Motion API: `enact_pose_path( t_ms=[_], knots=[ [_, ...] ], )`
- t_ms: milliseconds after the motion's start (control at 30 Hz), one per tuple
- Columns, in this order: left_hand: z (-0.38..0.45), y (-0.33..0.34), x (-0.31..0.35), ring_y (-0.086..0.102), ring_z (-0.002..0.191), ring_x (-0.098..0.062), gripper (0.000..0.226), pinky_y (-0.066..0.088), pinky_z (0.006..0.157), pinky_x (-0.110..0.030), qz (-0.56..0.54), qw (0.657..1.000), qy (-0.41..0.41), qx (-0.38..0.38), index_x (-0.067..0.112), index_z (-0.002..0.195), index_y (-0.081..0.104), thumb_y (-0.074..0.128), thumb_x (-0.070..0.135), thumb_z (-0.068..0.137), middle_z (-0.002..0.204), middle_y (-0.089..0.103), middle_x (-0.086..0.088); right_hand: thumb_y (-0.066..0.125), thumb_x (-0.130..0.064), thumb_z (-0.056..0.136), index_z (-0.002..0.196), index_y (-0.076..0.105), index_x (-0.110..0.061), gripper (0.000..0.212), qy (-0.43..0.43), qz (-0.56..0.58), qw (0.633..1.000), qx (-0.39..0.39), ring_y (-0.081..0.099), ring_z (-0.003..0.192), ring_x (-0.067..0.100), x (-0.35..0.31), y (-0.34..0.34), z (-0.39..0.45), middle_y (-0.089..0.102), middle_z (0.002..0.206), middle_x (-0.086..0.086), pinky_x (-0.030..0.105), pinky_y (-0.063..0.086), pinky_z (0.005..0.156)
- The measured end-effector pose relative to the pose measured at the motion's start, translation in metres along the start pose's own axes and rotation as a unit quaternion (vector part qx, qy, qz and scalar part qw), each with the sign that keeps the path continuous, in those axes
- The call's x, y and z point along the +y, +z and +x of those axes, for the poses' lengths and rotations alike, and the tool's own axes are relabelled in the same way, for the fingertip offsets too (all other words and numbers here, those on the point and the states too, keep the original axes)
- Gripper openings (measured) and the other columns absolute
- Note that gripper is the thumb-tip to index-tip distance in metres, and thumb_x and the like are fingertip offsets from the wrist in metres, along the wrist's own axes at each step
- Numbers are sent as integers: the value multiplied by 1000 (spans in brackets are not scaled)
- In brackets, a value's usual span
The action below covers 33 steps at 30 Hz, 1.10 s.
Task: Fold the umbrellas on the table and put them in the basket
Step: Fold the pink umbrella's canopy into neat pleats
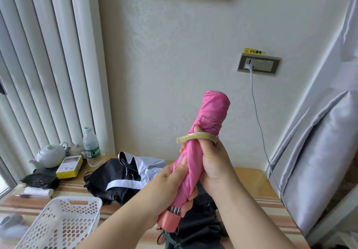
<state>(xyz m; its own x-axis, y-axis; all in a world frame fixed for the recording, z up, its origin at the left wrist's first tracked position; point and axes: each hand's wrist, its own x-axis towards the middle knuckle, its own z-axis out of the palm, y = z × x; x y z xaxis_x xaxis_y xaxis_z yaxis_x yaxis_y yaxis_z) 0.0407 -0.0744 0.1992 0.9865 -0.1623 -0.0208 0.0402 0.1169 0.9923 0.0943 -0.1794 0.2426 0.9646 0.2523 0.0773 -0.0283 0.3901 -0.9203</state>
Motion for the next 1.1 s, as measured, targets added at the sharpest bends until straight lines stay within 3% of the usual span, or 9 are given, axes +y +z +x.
enact_pose_path(
  t_ms=[67, 167, 367, 467, 600, 700, 833, 1000, 1100],
  knots=[
    [-8, 9, 9, 50, 42, -14, 47, 43, 47, -24, 50, 998, 34, 31, 11, 77, 51, 40, 55, 87, 59, 56, -5, 77, -43, 59, 80, 64, -7, 44, -11, -14, 999, 27, 63, 61, 19, 0, 1, 1, 66, 71, 9, 29, 52, 56],
    [1, 11, 13, 52, 47, 2, 31, 40, 52, -13, 202, 961, 114, 150, 25, 85, 51, 36, 51, 88, 62, 57, 5, 69, -54, 54, 94, 62, -12, 58, -56, -54, 995, 70, 68, 74, 18, 3, 4, 5, 70, 84, 7, 33, 54, 67],
    [4, 20, 4, 34, 47, -7, 23, 27, 44, -22, 509, 817, 104, 252, 22, 88, 25, 32, 42, 99, 61, 38, 6, 65, -48, 86, 91, 55, -20, 31, -64, -134, 980, 130, 68, 83, 24, 18, 12, 10, 67, 83, 6, 50, 54, 85],
    [1, 12, 7, 41, 46, -8, 27, 33, 46, -20, 418, 874, 115, 219, 24, 83, 30, 46, 42, 94, 60, 45, 5, 61, -44, 89, 92, 55, -23, 22, -72, -145, 978, 131, 65, 84, 20, 20, 10, 9, 63, 82, -2, 50, 52, 89],
    [2, -15, 28, 67, 69, -4, 46, 51, 63, -20, 158, 986, -15, 55, 21, 106, 54, 76, 46, 74, 81, 70, 4, 62, -50, 86, 96, 61, -25, 27, -25, -96, 990, 103, 68, 91, 26, 17, 5, 8, 67, 89, 2, 49, 55, 86],
    [2, -18, 36, 71, 87, -22, 49, 55, 76, -32, 25, 997, -69, -26, 18, 112, 59, 69, 46, 73, 98, 73, -7, 62, -47, 81, 104, 62, -15, 40, 12, -35, 998, 45, 70, 86, 26, 14, 7, 3, 69, 90, 8, 44, 58, 78],
    [1, -15, 35, 66, 63, -29, 49, 56, 61, -32, -87, 986, -105, -97, 1, 93, 62, 59, 47, 77, 79, 66, -21, 66, -57, 75, 107, 60, -1, 65, 32, -1, 999, -20, 69, 72, 23, 10, 1, 0, 69, 78, 11, 37, 55, 67],
    [-5, -4, 34, 57, 48, -20, 34, 49, 48, -26, -54, 996, -63, 12, 4, 83, 58, 61, 37, 86, 63, 64, -11, 55, -58, 84, 113, 59, -13, 54, -11, -110, 994, -17, 70, 87, 13, 17, -3, 3, 73, 91, -1, 35, 55, 81],
    [-3, 2, 33, 65, 56, -12, 21, 55, 58, -28, 107, 988, 7, 108, 15, 85, 62, 57, 34, 92, 67, 70, -1, 36, -42, 100, 105, 52, -21, 27, -85, -283, 955, 24, 57, 84, -10, 17, -3, 0, 58, 89, -10, 8, 43, 76]
  ],
)
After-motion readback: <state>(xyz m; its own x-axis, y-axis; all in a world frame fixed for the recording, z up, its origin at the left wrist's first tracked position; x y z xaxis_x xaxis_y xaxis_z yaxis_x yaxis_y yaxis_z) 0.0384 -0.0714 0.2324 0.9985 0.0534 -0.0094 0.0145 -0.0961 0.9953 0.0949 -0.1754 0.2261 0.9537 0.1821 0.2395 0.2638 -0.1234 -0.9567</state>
